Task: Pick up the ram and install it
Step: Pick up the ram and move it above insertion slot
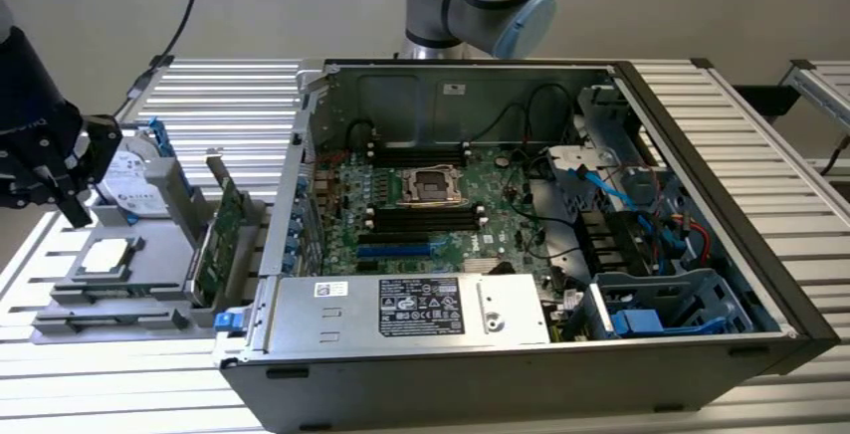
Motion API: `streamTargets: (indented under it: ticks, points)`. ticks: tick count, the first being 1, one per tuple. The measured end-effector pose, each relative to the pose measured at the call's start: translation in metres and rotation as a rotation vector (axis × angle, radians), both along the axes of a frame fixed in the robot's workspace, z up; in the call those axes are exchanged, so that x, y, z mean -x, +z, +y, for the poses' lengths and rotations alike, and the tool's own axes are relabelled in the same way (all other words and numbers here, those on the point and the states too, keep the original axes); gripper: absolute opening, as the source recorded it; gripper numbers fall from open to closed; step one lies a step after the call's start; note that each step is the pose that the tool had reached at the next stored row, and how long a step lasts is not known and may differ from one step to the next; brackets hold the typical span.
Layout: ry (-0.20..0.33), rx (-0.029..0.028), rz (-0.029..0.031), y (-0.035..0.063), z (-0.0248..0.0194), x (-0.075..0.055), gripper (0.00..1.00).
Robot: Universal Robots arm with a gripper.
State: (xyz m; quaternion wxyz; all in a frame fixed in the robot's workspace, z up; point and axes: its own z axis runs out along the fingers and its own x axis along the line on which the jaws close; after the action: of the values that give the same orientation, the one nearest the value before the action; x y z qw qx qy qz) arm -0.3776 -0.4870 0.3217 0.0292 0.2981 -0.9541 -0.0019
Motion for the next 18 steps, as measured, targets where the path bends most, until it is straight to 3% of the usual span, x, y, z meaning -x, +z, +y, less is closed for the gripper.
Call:
streamTargets:
  ticks: [18]
  points:
    - [0.327, 0.0000, 0.0001, -0.0053, 0.0000, 0.0000, 0.11]
